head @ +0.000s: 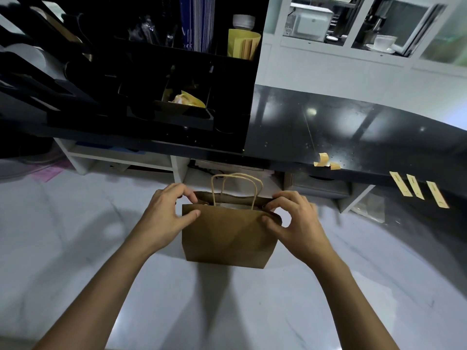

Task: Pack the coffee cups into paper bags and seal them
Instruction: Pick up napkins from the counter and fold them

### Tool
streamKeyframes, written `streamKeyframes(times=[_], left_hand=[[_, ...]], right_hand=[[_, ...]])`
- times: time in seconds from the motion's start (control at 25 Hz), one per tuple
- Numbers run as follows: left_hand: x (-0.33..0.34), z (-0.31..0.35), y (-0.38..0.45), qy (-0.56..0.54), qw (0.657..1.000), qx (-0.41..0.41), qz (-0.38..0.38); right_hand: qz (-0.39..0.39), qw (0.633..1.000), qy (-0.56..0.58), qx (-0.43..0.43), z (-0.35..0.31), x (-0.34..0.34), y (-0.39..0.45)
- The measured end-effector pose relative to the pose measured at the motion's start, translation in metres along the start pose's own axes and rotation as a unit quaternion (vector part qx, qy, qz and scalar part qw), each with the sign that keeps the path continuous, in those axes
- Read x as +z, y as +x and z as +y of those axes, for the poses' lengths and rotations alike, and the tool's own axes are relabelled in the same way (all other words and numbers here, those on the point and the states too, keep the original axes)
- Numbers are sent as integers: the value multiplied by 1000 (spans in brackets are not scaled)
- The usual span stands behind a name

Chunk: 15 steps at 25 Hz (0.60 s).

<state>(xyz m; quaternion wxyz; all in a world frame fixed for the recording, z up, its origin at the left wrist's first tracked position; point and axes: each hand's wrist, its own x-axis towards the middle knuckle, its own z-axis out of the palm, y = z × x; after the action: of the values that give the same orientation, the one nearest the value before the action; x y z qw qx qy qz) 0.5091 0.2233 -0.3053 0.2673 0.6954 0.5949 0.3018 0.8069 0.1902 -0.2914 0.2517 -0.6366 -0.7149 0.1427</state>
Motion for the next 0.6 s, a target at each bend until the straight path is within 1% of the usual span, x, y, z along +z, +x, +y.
streamKeyframes(times=[0.12, 0.24, 0.32, 0.44, 0.6], left_hand=[[3, -3, 2, -30, 999, -17, 11], [2, -4, 5, -20, 1000, 5, -18], [3, -4, 7, -3, 999, 24, -27], [4, -4, 7, -4, 999, 27, -23], [5, -4, 11, -16, 999, 32, -24]], right_hand=[[22, 1000, 8, 12, -1, 2, 1], [28, 998, 41, 42, 0, 3, 2], [25, 998, 43, 35, 1, 3, 3], [26, 999, 38, 16, 3, 5, 8], [41, 997, 61, 26, 5, 7, 12]])
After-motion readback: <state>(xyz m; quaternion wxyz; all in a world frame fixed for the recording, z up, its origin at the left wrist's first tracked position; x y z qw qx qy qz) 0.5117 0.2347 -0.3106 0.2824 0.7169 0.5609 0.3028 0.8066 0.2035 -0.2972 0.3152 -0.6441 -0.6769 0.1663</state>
